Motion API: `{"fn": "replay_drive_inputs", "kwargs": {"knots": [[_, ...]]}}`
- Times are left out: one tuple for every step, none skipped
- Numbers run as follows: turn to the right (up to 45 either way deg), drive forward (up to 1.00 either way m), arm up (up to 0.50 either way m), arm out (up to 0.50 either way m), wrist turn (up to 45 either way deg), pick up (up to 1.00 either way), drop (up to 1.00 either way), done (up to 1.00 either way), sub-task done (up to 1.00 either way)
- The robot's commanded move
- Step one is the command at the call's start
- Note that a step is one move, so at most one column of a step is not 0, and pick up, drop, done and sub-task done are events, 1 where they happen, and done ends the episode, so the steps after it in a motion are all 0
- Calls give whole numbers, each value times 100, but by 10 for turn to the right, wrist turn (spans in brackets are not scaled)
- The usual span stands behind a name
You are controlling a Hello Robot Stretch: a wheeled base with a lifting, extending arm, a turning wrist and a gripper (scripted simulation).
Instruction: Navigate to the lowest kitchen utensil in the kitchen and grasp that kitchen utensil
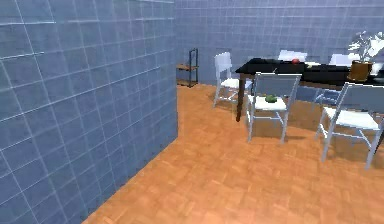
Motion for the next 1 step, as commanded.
{"fn": "replay_drive_inputs", "kwargs": {"knots": [[30, 0, 0, 0, 0, 0, 0, 0, 0]]}}
